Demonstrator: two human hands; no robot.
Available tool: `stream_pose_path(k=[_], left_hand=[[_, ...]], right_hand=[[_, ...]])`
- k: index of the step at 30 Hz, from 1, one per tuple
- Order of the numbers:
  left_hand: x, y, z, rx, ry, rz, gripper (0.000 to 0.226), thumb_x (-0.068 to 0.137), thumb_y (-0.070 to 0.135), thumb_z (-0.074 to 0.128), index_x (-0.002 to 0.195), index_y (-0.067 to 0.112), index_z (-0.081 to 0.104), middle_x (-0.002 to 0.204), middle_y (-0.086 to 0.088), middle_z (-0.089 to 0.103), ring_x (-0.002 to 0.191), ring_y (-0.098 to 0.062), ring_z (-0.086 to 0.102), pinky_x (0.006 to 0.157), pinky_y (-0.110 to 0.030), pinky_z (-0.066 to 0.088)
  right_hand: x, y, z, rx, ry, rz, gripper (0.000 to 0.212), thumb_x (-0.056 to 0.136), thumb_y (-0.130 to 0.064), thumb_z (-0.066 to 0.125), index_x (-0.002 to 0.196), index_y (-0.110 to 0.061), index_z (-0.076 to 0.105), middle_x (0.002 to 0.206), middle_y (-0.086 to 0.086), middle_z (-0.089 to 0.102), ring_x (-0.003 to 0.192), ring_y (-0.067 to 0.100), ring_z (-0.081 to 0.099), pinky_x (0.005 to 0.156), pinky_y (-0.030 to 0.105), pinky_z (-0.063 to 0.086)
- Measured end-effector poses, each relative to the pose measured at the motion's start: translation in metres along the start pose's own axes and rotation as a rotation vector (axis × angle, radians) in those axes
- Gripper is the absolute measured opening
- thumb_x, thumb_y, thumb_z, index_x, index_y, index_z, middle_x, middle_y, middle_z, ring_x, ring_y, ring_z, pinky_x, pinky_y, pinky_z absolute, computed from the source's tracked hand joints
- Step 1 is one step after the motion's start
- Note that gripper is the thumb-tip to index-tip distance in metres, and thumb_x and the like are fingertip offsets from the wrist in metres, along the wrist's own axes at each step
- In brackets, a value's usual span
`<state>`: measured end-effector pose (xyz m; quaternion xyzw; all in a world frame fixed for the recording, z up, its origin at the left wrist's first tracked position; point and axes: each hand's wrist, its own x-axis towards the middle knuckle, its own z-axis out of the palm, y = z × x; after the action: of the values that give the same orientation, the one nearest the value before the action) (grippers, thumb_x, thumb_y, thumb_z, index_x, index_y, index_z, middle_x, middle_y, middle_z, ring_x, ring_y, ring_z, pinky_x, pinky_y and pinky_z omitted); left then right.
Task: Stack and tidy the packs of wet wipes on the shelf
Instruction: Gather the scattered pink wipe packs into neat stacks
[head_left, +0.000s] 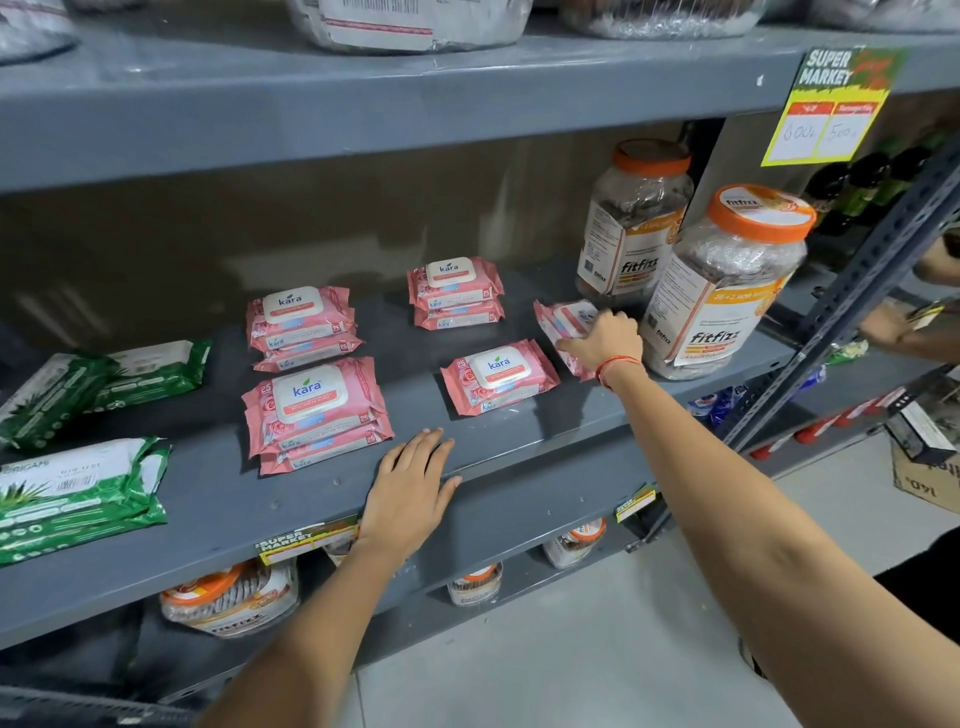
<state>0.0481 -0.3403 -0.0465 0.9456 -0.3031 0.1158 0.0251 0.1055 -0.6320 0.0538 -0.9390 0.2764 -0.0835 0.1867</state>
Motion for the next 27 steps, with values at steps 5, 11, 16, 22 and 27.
stream_pose_path(k=[5, 11, 16, 22, 27], left_hand=[[0.000, 0.000, 0.000, 0.006, -0.010, 0.001, 0.050, 0.094, 0.042, 0.045, 0.134, 0.012, 0.046, 0.139, -0.007, 0.050, 0.128, -0.023, 0.045, 0.102, -0.038, 0.038], [0.001, -0.002, 0.002, 0.011, -0.039, 0.008, 0.053, 0.097, 0.044, 0.034, 0.140, 0.014, 0.036, 0.146, -0.005, 0.041, 0.136, -0.020, 0.034, 0.109, -0.037, 0.029], [0.000, -0.003, 0.005, 0.037, -0.063, 0.013, 0.054, 0.098, 0.044, 0.028, 0.144, 0.015, 0.028, 0.150, -0.004, 0.034, 0.139, -0.019, 0.027, 0.112, -0.037, 0.024], [0.001, -0.003, 0.004, 0.020, -0.036, 0.023, 0.051, 0.095, 0.041, 0.043, 0.138, 0.012, 0.041, 0.143, -0.007, 0.045, 0.133, -0.022, 0.039, 0.108, -0.039, 0.032], [0.001, -0.002, 0.004, 0.014, -0.012, 0.032, 0.051, 0.093, 0.039, 0.048, 0.135, 0.011, 0.045, 0.140, -0.008, 0.049, 0.131, -0.023, 0.043, 0.106, -0.040, 0.035]], right_hand=[[-0.017, -0.031, 0.000, 0.062, -0.044, -0.118, 0.071, 0.072, -0.051, 0.073, 0.120, -0.002, 0.052, 0.122, 0.020, 0.055, 0.112, 0.034, 0.052, 0.093, 0.043, 0.049], [-0.029, -0.048, 0.017, -0.023, -0.171, -0.139, 0.076, 0.074, -0.057, 0.068, 0.129, -0.010, 0.045, 0.129, 0.014, 0.052, 0.116, 0.028, 0.052, 0.094, 0.041, 0.047], [-0.018, -0.054, 0.006, -0.147, -0.292, -0.112, 0.089, 0.069, -0.071, 0.063, 0.132, -0.010, 0.044, 0.134, 0.015, 0.051, 0.121, 0.033, 0.048, 0.101, 0.047, 0.044], [-0.012, -0.057, 0.002, -0.198, -0.321, -0.196, 0.073, 0.067, -0.059, 0.073, 0.119, -0.012, 0.053, 0.118, 0.011, 0.061, 0.107, 0.030, 0.057, 0.093, 0.045, 0.050], [-0.005, -0.065, -0.005, -0.282, -0.436, -0.339, 0.068, 0.065, -0.043, 0.081, 0.118, -0.012, 0.052, 0.115, 0.009, 0.063, 0.090, 0.024, 0.058, 0.082, 0.037, 0.052]])
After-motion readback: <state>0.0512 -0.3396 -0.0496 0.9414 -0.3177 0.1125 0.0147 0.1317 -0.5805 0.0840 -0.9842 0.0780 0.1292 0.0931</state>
